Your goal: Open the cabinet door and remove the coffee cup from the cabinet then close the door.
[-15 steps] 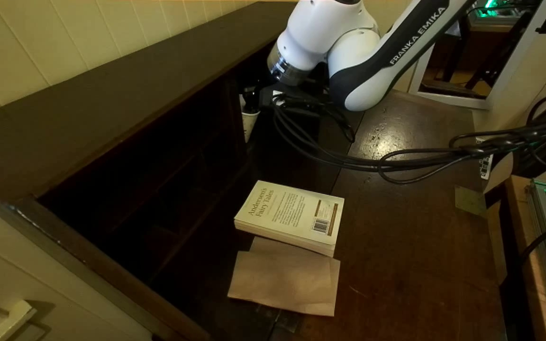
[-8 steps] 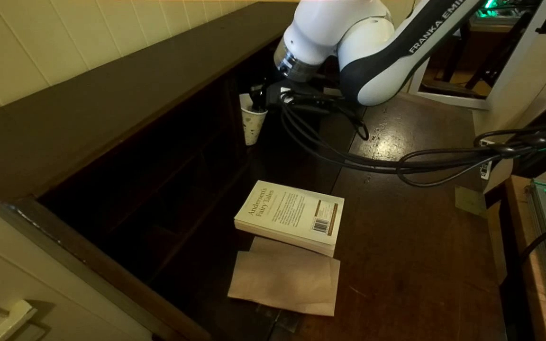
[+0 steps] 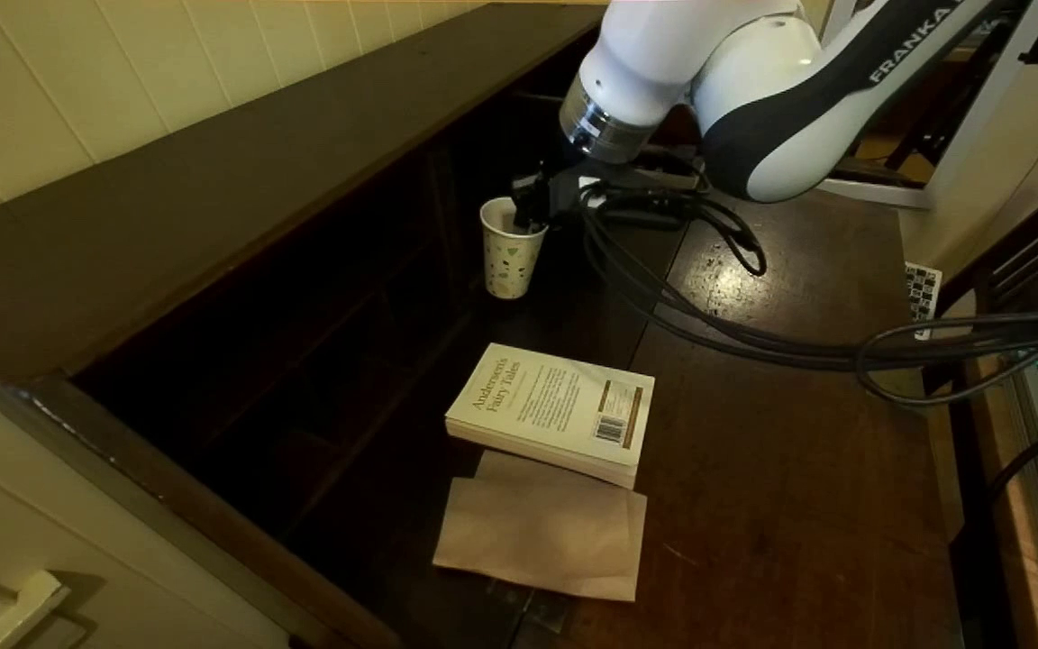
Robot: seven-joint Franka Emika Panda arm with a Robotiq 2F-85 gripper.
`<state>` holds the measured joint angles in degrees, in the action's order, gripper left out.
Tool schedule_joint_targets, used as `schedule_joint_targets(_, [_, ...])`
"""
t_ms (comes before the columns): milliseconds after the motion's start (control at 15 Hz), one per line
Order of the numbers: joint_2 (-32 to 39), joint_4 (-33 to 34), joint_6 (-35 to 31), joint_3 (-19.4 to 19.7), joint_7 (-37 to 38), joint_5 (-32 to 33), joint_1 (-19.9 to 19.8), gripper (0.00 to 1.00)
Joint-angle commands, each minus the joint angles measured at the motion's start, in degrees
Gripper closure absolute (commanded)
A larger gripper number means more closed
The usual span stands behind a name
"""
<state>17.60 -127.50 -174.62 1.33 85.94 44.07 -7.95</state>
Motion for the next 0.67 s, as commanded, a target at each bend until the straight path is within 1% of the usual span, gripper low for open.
schedule_joint_targets(0, [-5.5,-6.8,-0.2,-0.1,0.0,0.9,0.1,0.99])
schedule_joint_targets(467, [-12.2,-15.9,-1.7,-0.5,-2.7,0.6,-0.5,0.99])
schedule_joint_targets(600, [-14.1,-18.0,-1.1,-0.7,-3.7,0.0,-0.6,0.99])
